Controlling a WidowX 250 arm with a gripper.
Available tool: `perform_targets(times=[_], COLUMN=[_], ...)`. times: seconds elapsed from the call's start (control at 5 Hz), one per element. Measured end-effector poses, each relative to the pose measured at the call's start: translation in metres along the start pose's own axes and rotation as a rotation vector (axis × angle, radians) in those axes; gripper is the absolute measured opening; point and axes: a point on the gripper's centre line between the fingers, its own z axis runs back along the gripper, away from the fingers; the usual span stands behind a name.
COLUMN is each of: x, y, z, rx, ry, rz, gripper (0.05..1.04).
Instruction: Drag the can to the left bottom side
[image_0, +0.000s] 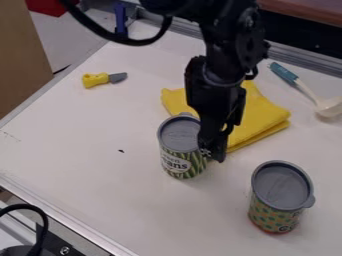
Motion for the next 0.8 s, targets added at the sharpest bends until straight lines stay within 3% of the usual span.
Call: perform_targets(times=[0.2, 0.6, 0.8], x=[0.011, 0.041, 0.053], y=[-0.016, -0.045, -0.058], z=[-0.001, 0.006, 0.003], rx=[0.022, -0.050, -0.035], ry=[-0.024, -0.067, -0.072], rz=[-0.142, -0.558, -0.712], gripper=[0.999, 0.999, 0.999])
